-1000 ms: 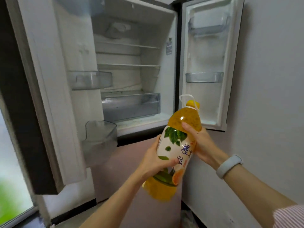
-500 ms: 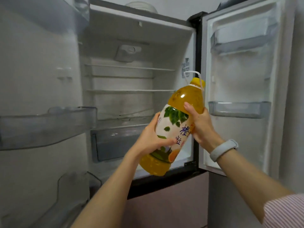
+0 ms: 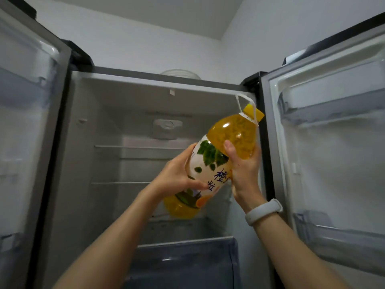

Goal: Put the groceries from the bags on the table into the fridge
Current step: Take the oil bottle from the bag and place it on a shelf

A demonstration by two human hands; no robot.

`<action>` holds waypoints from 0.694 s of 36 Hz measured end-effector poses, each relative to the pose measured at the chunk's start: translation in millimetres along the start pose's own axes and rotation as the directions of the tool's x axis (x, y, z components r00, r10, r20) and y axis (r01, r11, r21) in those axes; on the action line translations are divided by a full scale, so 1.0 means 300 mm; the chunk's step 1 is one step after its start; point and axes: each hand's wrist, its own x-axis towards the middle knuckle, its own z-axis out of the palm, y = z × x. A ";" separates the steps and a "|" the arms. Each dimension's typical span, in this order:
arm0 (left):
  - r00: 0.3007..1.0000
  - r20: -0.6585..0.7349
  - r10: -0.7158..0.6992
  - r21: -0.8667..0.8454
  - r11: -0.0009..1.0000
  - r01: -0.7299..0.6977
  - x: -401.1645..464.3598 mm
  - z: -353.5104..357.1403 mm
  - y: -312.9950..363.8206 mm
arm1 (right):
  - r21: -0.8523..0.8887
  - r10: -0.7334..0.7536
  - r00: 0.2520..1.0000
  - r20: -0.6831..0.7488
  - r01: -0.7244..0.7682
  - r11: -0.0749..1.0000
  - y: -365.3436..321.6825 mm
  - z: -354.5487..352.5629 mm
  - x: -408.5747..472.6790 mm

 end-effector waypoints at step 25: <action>0.951 -0.212 0.226 0.252 0.953 -0.170 0.341 0.039 -0.279 | -0.096 -0.396 0.918 -0.015 0.393 0.915 0.247 0.042 0.273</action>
